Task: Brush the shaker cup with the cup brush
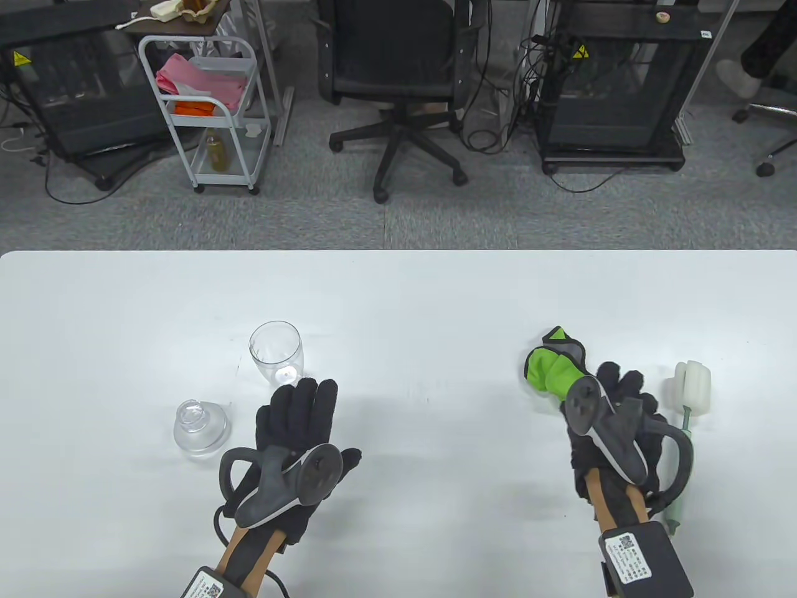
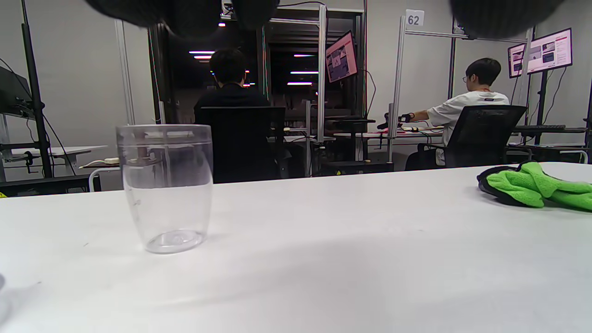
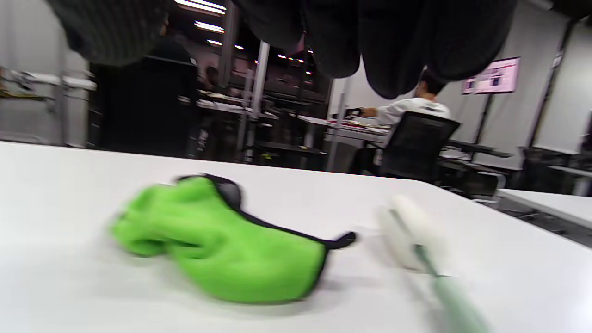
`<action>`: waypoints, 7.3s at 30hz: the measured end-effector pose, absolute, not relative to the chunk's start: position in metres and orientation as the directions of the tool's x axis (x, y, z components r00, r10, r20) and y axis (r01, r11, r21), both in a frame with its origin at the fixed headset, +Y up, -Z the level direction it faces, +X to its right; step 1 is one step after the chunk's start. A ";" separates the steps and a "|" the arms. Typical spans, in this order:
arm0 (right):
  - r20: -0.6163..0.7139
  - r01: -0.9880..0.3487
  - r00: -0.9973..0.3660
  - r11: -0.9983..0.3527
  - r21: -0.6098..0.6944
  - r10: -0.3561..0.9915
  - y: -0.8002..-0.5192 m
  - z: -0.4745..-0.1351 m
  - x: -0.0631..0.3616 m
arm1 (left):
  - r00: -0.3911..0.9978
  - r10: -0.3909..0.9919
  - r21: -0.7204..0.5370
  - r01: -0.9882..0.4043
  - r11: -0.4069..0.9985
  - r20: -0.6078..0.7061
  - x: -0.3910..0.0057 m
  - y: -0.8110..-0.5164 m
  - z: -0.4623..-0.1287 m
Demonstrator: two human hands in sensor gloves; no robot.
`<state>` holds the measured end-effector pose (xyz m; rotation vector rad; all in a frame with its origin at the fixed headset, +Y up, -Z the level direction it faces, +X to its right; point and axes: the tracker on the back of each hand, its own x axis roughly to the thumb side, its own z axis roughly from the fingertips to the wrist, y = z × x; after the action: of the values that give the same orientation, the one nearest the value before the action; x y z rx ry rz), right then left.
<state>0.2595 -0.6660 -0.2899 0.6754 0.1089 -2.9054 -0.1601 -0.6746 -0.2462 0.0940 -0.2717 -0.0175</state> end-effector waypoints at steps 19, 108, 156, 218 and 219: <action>-0.683 0.128 -0.629 -0.916 0.379 -0.371 -0.770 -0.284 0.358 | 0.968 -0.044 0.058 0.031 0.998 0.248 -0.160 -0.676 -0.250; 0.170 -0.482 -0.873 -0.861 -0.163 0.457 -0.681 -0.264 0.140 | 0.652 0.707 0.264 -0.656 0.707 -0.273 -0.249 -0.771 -0.389; 0.491 -0.171 -0.860 -0.985 -0.021 0.138 -0.678 -0.244 0.076 | 0.832 -0.070 0.172 -0.031 0.985 0.550 -0.128 -0.668 -0.248; 0.459 -0.131 -0.876 -0.989 0.064 0.146 -0.681 -0.249 0.082 | 0.800 -0.226 0.241 0.105 0.965 0.556 -0.123 -0.675 -0.240; 0.462 -0.130 -0.875 -0.989 0.065 0.146 -0.681 -0.249 0.081 | 0.804 -0.226 0.241 0.106 0.965 0.551 -0.124 -0.675 -0.240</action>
<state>0.0810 -0.6807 -0.2488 -0.7890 -0.0530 -3.1877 -0.1243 -0.6748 -0.2400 0.2035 -0.6130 -0.1789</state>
